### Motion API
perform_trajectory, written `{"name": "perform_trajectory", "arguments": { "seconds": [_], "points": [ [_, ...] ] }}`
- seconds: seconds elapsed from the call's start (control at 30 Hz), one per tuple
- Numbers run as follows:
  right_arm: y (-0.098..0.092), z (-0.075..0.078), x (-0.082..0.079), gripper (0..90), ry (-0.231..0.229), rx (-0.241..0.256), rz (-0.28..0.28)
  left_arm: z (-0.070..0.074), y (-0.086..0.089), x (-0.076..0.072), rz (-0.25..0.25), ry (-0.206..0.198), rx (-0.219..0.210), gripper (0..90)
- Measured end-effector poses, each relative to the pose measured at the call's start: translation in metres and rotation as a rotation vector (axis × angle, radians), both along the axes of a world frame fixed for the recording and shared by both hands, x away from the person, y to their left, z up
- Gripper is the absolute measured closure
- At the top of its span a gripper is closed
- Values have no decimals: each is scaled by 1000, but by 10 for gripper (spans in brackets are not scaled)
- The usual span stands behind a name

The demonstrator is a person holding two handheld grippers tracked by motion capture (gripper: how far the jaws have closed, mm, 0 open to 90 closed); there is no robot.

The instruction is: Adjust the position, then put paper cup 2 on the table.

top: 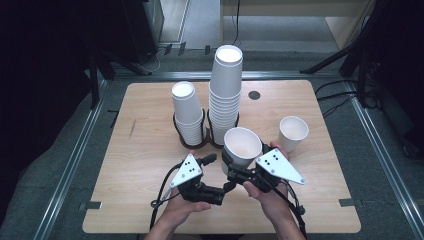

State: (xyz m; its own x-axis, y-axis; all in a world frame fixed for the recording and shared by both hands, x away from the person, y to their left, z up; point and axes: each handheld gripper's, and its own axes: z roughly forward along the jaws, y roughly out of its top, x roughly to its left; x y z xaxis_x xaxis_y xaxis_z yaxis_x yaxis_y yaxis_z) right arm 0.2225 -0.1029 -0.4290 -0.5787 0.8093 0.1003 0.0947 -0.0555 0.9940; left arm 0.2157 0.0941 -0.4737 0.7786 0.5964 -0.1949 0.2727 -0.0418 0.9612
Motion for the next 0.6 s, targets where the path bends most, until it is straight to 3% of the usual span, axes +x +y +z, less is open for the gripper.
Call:
{"name": "perform_trajectory", "arguments": {
  "seconds": [0.43,0.6],
  "points": [
    [8,-2,-5,109,14,-15,98,2,2,-4,-20,-41,-5,157],
    [9,0,-5,108,27,15,122,1,1,-5,-12,-58,19,209]
  ]
}}
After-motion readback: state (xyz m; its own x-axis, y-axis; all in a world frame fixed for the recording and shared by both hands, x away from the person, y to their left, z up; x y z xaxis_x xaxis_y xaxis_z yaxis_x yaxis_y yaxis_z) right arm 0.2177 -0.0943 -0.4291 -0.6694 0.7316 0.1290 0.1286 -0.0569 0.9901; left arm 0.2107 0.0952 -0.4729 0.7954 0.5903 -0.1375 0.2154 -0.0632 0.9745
